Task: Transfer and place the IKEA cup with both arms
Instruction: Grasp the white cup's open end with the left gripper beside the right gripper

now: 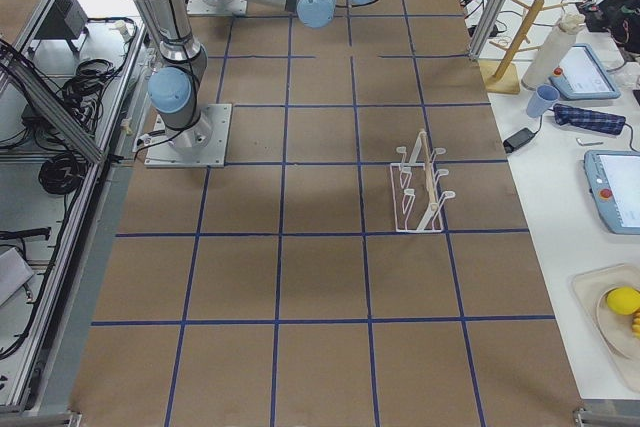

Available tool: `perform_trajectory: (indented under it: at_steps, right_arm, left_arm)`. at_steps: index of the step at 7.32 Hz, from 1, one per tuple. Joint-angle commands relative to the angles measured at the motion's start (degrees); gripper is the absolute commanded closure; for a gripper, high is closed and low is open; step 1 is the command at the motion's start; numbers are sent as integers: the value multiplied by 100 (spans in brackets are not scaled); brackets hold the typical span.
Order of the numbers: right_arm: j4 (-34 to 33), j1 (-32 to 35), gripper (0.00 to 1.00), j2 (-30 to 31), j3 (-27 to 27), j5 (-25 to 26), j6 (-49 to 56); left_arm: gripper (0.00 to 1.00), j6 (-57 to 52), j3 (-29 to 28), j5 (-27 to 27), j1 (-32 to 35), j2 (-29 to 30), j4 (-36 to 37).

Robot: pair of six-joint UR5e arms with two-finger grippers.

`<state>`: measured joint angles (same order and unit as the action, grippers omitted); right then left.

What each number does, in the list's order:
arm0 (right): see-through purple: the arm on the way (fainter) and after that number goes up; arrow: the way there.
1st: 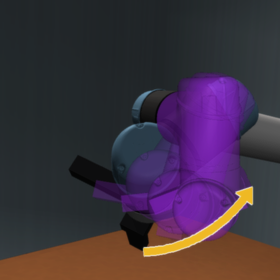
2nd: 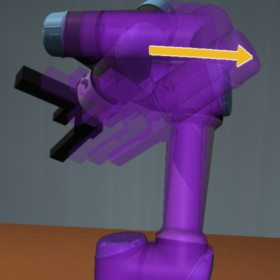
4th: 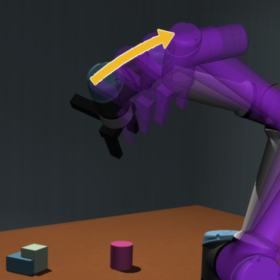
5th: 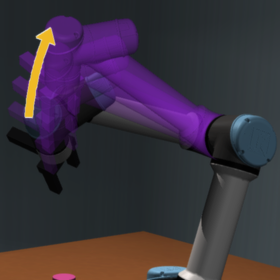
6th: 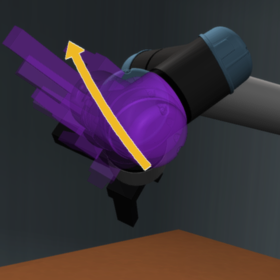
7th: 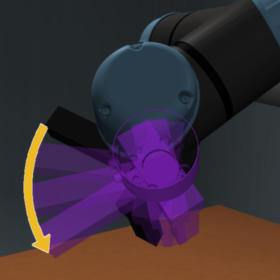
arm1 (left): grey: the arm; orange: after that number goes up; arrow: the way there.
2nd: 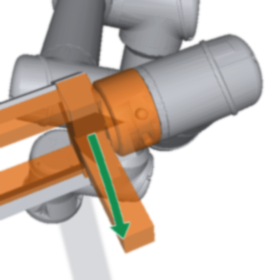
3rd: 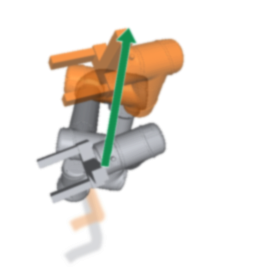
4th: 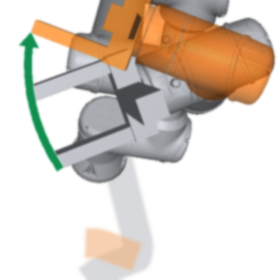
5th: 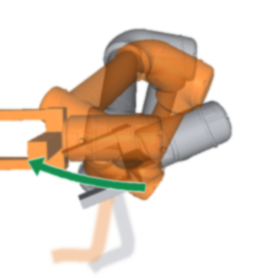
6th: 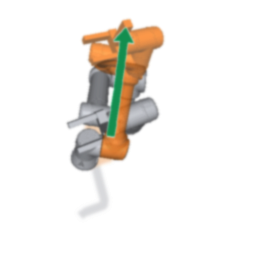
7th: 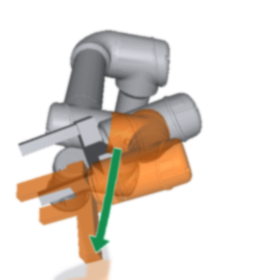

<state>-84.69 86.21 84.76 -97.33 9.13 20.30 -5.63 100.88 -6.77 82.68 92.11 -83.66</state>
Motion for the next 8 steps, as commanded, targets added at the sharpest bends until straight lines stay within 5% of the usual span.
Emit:
perform_trajectory:
  at_steps: [1,4,8]
  right_arm:
    - [-4,97,100,-12,4,-43,-9]
    - [-13,107,100,-47,12,-43,-18]
    - [-47,107,100,-47,47,-70,-192]
  left_arm:
    - [11,403,72,0,125,53,603]
    - [48,413,116,-9,82,18,623]
    - [80,413,116,-18,29,27,632]
